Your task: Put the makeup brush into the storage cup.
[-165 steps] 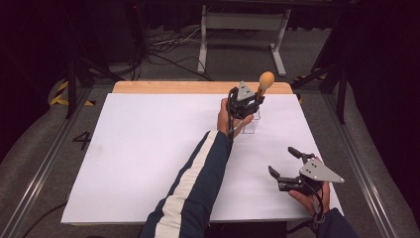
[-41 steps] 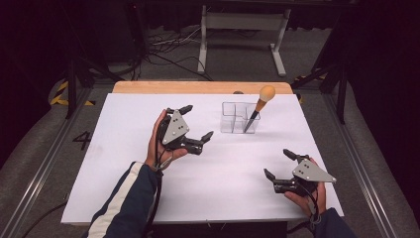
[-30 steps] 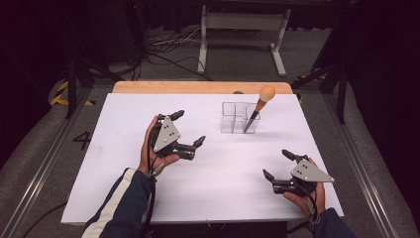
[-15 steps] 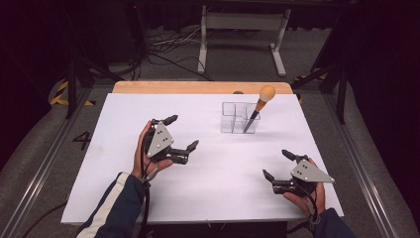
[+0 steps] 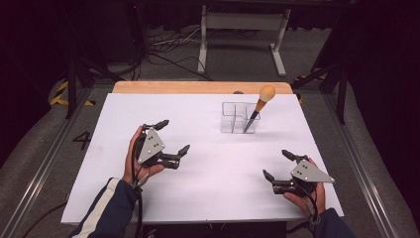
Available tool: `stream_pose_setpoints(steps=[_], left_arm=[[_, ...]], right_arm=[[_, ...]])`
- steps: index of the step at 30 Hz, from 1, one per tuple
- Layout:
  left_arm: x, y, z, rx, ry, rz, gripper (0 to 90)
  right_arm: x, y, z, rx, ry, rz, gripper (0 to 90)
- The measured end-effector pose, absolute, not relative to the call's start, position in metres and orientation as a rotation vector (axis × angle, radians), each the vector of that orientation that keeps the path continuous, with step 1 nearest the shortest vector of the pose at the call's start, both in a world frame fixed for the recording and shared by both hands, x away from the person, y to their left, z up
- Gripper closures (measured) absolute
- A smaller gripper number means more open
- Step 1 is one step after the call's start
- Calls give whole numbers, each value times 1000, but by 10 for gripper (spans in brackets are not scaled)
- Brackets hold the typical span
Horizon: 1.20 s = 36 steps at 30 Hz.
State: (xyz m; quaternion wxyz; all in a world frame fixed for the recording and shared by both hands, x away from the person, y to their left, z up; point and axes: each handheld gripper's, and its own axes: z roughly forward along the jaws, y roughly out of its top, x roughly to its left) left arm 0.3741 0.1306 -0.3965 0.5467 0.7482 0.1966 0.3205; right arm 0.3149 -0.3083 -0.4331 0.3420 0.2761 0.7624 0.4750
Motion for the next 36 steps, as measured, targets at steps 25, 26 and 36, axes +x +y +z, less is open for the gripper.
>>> stream_pose_setpoints(steps=[25,26,36], left_arm=[[356,167,-417,1804,531,759,41],[356,168,-417,1806,532,761,41],[351,184,-429,1833,562,774,45]], right_arm=[[314,-310,-433,718,1982,1238,99],[314,-310,-433,719,1982,1238,99],[315,-310,-433,720,1982,1238,99]])
